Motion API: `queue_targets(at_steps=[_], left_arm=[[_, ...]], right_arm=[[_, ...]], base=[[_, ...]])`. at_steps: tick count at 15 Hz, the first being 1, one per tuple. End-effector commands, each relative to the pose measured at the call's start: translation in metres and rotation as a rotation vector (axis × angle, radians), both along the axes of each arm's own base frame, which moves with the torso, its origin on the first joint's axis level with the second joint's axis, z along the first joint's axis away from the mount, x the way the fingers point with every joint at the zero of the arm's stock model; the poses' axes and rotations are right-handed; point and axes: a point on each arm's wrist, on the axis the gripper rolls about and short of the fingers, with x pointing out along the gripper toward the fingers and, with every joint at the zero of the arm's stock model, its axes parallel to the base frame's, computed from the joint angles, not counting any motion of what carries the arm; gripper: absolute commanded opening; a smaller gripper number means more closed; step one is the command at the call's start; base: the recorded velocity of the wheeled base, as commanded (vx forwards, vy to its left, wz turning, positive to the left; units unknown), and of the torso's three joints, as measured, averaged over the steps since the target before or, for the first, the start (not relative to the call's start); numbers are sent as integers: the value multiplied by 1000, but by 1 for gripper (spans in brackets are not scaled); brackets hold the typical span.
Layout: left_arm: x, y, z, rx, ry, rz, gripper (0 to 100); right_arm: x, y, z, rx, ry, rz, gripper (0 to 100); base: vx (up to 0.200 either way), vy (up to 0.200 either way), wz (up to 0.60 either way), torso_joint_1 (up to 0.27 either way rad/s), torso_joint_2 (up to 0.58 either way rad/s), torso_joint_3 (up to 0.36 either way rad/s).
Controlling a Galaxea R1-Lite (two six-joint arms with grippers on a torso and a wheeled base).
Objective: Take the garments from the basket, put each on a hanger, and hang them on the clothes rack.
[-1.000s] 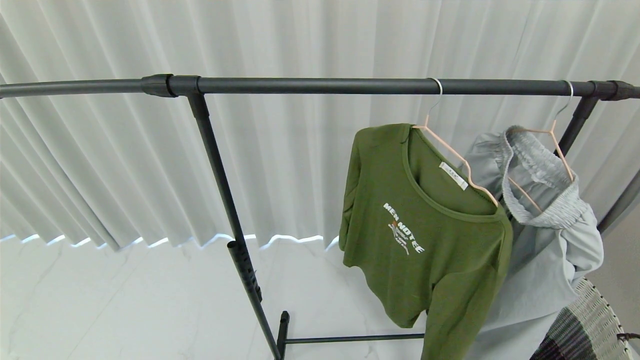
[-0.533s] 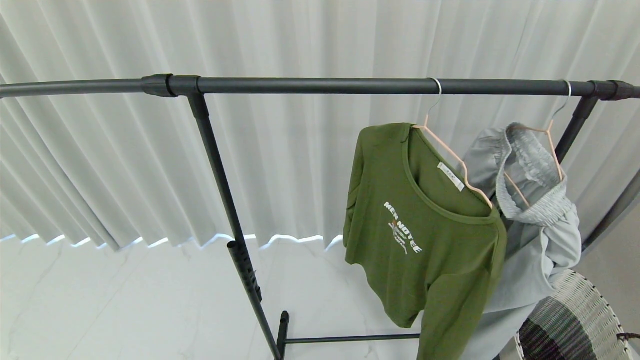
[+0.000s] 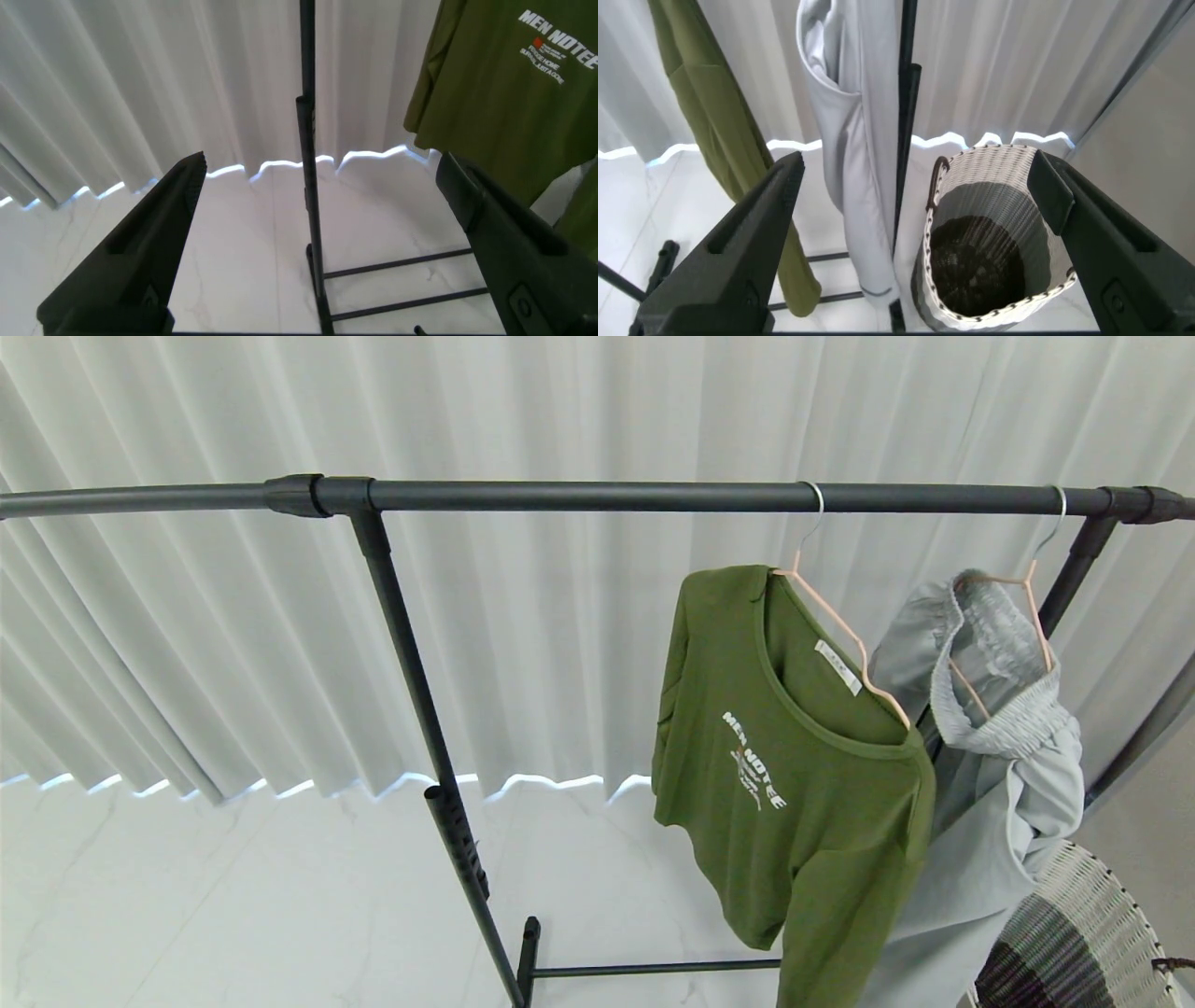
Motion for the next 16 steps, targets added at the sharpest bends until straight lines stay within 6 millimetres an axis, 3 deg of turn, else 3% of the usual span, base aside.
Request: queue_targets(at_steps=[1, 16], left_arm=[[0, 0, 0, 0, -1, 0, 100], [0, 0, 0, 0, -1, 0, 100]], right_arm=[[0, 0, 0, 0, 2, 0, 100], [0, 0, 0, 0, 2, 0, 100]], base=[[0, 0, 0, 0, 0, 0], [0, 0, 0, 0, 0, 0]])
